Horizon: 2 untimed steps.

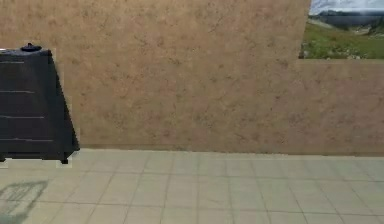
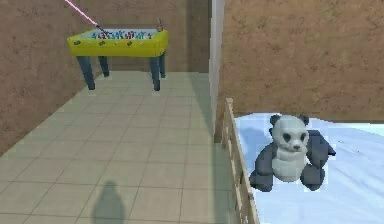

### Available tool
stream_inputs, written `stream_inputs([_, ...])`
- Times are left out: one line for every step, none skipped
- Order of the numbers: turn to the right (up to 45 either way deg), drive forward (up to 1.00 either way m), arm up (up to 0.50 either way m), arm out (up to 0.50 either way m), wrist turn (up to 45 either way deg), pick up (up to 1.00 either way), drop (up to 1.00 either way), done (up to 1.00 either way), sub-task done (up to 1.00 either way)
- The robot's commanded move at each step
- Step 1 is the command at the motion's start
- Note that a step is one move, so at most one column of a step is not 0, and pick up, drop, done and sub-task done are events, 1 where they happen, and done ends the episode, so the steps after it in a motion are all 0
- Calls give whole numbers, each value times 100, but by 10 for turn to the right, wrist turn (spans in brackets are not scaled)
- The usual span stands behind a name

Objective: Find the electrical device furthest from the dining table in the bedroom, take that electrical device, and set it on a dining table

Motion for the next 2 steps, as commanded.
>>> stream_inputs([0,30,0,0,0,0,0,0,0])
stream_inputs([450,0,0,0,0,0,0,0,0])
